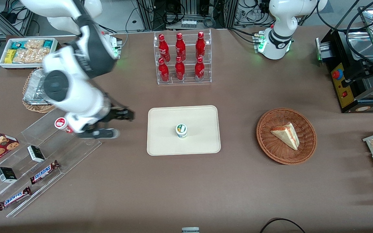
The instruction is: Place green gum on tray
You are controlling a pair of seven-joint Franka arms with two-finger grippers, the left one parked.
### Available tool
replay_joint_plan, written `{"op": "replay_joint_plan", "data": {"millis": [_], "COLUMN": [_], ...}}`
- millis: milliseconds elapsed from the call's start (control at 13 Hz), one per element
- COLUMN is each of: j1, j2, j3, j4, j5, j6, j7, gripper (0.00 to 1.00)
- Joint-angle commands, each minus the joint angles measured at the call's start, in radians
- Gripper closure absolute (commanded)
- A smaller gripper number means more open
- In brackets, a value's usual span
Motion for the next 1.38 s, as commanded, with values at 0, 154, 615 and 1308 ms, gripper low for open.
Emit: {"op": "replay_joint_plan", "data": {"millis": [0,154,615,1308], "j1": [-0.105,-0.159,-0.345,-0.426], "j2": [-0.108,-0.16,-0.259,-0.262], "j3": [0.011,0.013,0.065,0.068], "j4": [-0.095,-0.132,-0.169,-0.115], "j5": [0.026,0.024,-0.016,-0.119], "j6": [0.021,0.025,-0.02,-0.177], "j7": [-0.012,-0.084,-0.346,-0.419], "gripper": [0.0,0.0,0.0,0.0]}}
